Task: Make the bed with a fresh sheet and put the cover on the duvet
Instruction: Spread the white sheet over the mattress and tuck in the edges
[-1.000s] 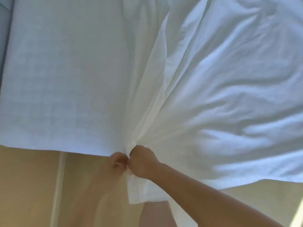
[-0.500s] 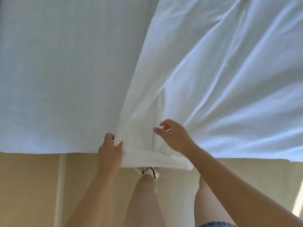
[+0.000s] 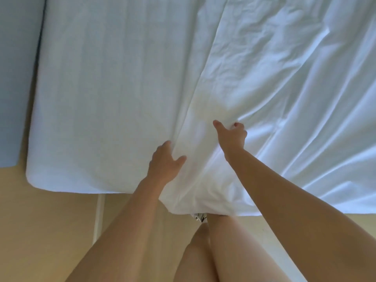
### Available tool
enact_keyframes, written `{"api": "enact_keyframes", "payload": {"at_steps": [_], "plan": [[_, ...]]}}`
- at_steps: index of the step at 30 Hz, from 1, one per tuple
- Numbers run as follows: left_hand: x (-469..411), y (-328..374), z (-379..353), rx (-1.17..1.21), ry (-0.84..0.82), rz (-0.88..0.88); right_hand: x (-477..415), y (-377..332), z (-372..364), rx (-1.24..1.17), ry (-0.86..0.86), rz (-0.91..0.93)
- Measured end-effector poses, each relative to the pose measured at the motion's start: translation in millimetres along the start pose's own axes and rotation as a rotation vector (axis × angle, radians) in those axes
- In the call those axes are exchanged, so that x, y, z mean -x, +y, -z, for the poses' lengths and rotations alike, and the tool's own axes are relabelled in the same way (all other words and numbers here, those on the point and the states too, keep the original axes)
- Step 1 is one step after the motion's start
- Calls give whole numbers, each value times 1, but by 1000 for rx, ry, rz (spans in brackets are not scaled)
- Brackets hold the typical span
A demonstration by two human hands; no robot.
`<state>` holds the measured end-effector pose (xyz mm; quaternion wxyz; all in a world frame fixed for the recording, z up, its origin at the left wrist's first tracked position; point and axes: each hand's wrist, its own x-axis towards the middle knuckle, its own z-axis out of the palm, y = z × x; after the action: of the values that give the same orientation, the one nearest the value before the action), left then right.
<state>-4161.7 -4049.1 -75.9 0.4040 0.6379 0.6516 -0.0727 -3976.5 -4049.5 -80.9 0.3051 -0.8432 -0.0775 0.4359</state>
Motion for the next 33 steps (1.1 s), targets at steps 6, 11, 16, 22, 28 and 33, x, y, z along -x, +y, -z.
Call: {"api": "enact_keyframes", "payload": {"at_steps": [6,11,16,22,28,33], "plan": [[-79,76,-14,41,2,-116,-47,-20,-4,-306,106,-208],[-81,78,7,254,77,-210,-58,-35,-10,-141,138,-174],[-16,-62,109,305,302,-29,-11,-82,-78,-376,-148,-119],[71,-255,185,408,452,491,118,-140,-243,-398,-729,-77],[127,-329,139,664,384,965,214,-81,-365,322,-901,133],[74,-336,145,424,282,717,208,-26,-351,474,-767,192]]}}
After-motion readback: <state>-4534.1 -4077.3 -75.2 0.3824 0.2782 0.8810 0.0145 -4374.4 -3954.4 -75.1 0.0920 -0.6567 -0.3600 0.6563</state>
